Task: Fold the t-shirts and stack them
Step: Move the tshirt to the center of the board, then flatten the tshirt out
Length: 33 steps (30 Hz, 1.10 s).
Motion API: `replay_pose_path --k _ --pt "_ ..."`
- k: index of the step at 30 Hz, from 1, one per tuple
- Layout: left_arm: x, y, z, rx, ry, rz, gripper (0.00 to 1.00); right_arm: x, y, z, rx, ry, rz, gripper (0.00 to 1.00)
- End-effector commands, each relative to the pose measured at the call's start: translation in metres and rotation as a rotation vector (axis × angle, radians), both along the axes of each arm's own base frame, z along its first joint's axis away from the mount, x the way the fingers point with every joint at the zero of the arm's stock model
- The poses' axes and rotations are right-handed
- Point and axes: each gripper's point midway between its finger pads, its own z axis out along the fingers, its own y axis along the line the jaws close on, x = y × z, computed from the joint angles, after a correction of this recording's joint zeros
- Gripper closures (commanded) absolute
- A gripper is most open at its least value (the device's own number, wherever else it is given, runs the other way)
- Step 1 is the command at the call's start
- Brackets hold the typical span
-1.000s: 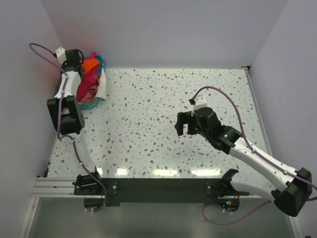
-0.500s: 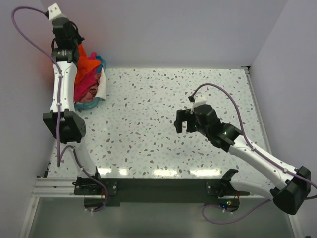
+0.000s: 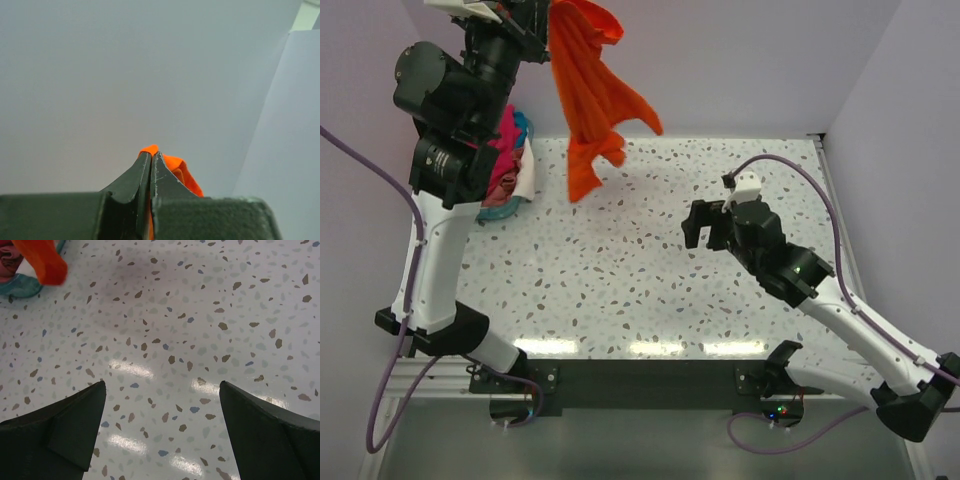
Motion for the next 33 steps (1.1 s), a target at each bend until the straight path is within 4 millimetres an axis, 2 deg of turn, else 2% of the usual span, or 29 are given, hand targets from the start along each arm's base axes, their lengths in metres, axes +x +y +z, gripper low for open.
replay_pose_path --k 1,2,4,5,7,8,10,11,12,13,14,15,17,18,19,20,21,22,23,24,25,26,27,28,29,31,32,33 --pt "-0.009 -0.007 0.008 0.004 -0.044 -0.020 1.00 0.003 -0.014 0.026 0.014 -0.060 -0.070 0.01" --pt "-0.007 -0.006 0.003 -0.006 -0.028 -0.015 1.00 0.004 -0.015 0.025 0.010 -0.056 -0.080 0.01" --pt "0.008 -0.015 -0.030 -0.016 0.055 -0.036 1.00 0.007 -0.018 0.020 -0.004 -0.046 -0.107 0.01" --pt "0.027 -0.027 -0.067 -0.004 0.138 -0.053 1.00 0.009 -0.019 0.017 -0.012 -0.041 -0.119 0.01" --pt "0.041 -0.039 -0.108 -0.043 0.241 -0.090 1.00 0.013 -0.025 0.006 -0.044 -0.020 -0.167 0.01" --pt "0.057 -0.048 -0.157 -0.038 0.341 -0.088 1.00 0.014 -0.027 0.002 -0.056 -0.013 -0.180 0.01" --pt "0.080 -0.059 -0.214 -0.067 0.467 -0.090 0.99 0.017 -0.031 -0.009 -0.083 0.008 -0.218 0.01" --pt "0.093 -0.058 -0.250 -0.062 0.543 -0.059 0.98 0.020 -0.034 -0.018 -0.102 0.031 -0.233 0.01" --pt "0.111 -0.061 -0.295 -0.067 0.658 -0.044 0.98 0.021 -0.034 -0.026 -0.117 0.050 -0.238 0.01" --pt "0.121 -0.060 -0.320 -0.068 0.717 -0.046 0.98 0.022 -0.034 -0.033 -0.119 0.068 -0.242 0.01" --pt "0.131 -0.050 -0.343 -0.071 0.785 -0.064 0.93 0.024 -0.034 -0.041 -0.133 0.089 -0.247 0.01" --pt "0.142 -0.045 -0.374 -0.094 0.862 -0.053 0.67 0.021 -0.035 -0.050 -0.150 0.114 -0.246 0.01" --pt "0.143 -0.030 -0.402 -0.115 0.932 -0.070 0.49 0.017 -0.036 -0.063 -0.150 0.152 -0.256 0.01" --pt "0.137 -0.026 -0.396 -0.118 0.917 -0.071 0.37 0.012 -0.040 -0.075 -0.164 0.178 -0.262 0.01" --pt "0.132 -0.022 -0.396 -0.110 0.914 -0.055 0.34 0.008 -0.042 -0.081 -0.149 0.193 -0.273 0.01" --pt "0.121 -0.019 -0.412 -0.095 0.949 -0.029 0.32 0.003 -0.042 -0.088 -0.139 0.213 -0.268 0.01" --pt "0.109 -0.016 -0.401 -0.100 0.935 -0.028 0.30 -0.005 -0.047 -0.100 -0.141 0.235 -0.271 0.01" --pt "0.099 -0.015 -0.405 -0.100 0.950 -0.025 0.30 -0.009 -0.048 -0.107 -0.120 0.252 -0.281 0.01" --pt "0.082 -0.012 -0.434 -0.084 1.016 0.012 0.30 -0.014 -0.049 -0.113 -0.113 0.266 -0.281 0.02" --pt "0.066 -0.010 -0.425 -0.109 1.000 0.012 0.32 -0.022 -0.050 -0.128 -0.110 0.299 -0.272 0.02" --pt "0.054 -0.011 -0.432 -0.107 1.012 0.012 0.34 -0.026 -0.049 -0.131 -0.079 0.308 -0.271 0.04" --pt "0.032 -0.014 -0.464 -0.089 1.080 0.033 0.37 -0.030 -0.047 -0.136 -0.063 0.321 -0.257 0.07" --pt "0.015 -0.017 -0.462 -0.091 1.070 0.021 0.43 -0.037 -0.039 -0.144 -0.031 0.351 -0.219 0.12" --pt "-0.010 -0.027 -0.492 -0.049 1.131 0.001 0.45 -0.041 -0.034 -0.149 -0.013 0.370 -0.196 0.14" --pt "-0.025 -0.032 -0.494 -0.055 1.140 -0.020 0.49 -0.042 -0.029 -0.151 0.007 0.379 -0.176 0.15" --pt "-0.051 -0.040 -0.513 -0.024 1.183 -0.037 0.52 -0.047 -0.020 -0.161 0.023 0.418 -0.141 0.20" --pt "-0.076 -0.050 -0.529 0.011 1.217 -0.074 0.53 -0.045 -0.015 -0.162 0.033 0.418 -0.132 0.22" --pt "-0.088 -0.054 -0.538 0.029 1.236 -0.085 0.55 -0.045 -0.010 -0.164 0.035 0.424 -0.122 0.26"
